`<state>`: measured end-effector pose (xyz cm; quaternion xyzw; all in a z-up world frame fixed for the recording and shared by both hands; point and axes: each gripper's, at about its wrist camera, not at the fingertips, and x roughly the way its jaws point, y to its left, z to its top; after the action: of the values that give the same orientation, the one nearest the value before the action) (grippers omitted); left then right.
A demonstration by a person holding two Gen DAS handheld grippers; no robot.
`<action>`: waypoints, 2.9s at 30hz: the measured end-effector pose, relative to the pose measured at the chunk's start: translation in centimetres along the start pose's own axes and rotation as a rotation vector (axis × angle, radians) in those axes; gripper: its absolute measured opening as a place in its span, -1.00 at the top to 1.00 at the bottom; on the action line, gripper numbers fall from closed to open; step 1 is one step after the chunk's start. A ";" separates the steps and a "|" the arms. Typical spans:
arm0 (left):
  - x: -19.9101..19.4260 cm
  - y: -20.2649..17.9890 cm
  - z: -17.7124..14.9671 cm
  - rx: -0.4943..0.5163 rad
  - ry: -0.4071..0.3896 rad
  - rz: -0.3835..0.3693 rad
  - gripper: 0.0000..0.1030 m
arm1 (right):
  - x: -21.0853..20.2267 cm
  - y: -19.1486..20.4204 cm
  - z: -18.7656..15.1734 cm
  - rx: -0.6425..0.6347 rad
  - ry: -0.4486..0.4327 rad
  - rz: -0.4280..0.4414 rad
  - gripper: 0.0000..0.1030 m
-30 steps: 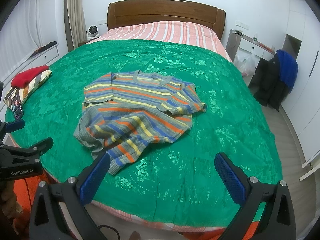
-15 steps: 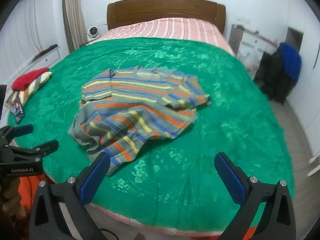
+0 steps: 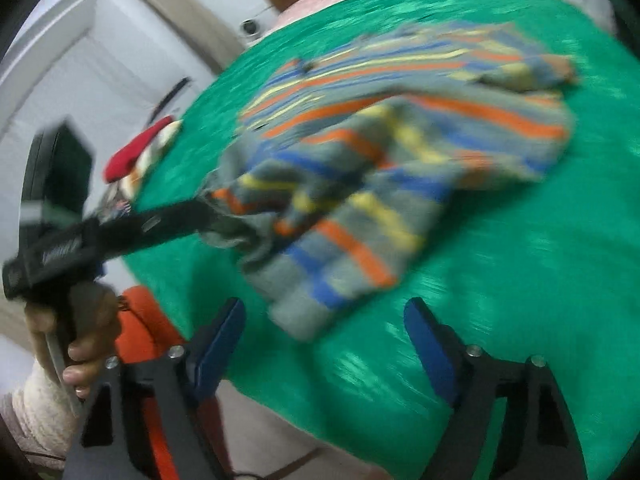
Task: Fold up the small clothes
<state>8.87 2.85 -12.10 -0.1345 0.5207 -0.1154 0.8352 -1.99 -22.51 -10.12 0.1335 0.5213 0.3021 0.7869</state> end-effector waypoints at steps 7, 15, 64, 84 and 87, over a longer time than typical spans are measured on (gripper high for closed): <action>-6.3 3.4 -3.1 -0.003 -0.039 -0.005 0.86 | -4.0 -1.4 -1.3 0.018 -0.005 -0.031 0.88; -6.1 3.7 -11.4 0.115 0.130 0.108 0.28 | -11.0 -5.4 -8.2 0.000 0.133 -0.145 0.87; -3.1 8.3 -12.5 0.104 0.248 0.340 0.61 | -5.9 -10.8 -10.7 0.243 0.267 -0.195 0.80; -4.0 0.5 -7.5 0.118 -0.207 0.315 -0.72 | -1.0 -3.9 10.8 -0.590 0.007 -0.545 -0.40; -2.8 1.8 -9.6 0.110 -0.164 0.335 -0.72 | 2.6 -6.9 13.1 -0.558 0.052 -0.558 0.82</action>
<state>-0.92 4.51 -14.40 -0.0089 0.4591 0.0082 0.8883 12.90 -24.93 -10.19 -0.2400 0.4553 0.2099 0.8313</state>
